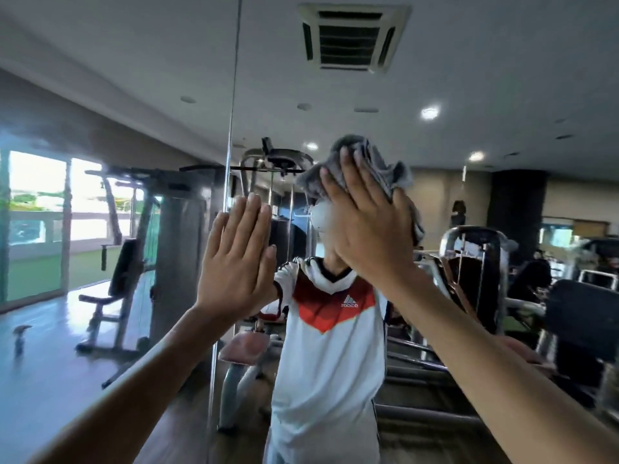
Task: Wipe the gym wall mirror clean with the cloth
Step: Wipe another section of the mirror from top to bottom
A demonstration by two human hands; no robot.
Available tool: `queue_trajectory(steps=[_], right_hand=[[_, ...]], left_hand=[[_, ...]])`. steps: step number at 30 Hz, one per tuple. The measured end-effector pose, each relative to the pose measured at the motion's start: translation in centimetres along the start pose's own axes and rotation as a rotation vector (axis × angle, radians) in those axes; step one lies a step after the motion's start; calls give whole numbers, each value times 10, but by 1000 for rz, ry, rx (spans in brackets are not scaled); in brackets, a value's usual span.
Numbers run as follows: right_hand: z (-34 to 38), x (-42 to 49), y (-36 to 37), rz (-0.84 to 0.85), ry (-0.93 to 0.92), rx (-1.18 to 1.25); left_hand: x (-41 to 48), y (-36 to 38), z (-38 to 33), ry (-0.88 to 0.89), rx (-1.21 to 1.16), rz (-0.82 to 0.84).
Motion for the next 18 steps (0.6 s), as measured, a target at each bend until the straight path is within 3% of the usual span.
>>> queue_trajectory(steps=[4,5,7,9,14,16,18], right_hand=[[25,-87,-7,90,-506,-68],[15,-106,-10,103,-563,-81],[-13,-119,-12,92,-487,-98],[-29,-109,-11,81,-287,-70],[2,-62,-8,39,91,-37],[23,-69,-3,38,142,-13],[42,-100,-3,65,16,38]], left_hand=[[-7,0,4,28,-1,10],[-13,-1,6,24,0,22],[-25,-4,7,43,16,40],[-37,-5,6,47,28,48],[-46,-1,-2,-24,23,12],[-52,0,-5,-20,18,-4],[-64,2,-9,-8,7,-4]])
Point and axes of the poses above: each hand's wrist, its own x-axis towards the middle knuckle, its own y-axis out of the palm, z = x × y, the point moved 1 cm from there along x, towards the middle knuckle, and after that the axes turned 8 degrees about -x, right-handed, at the moved point
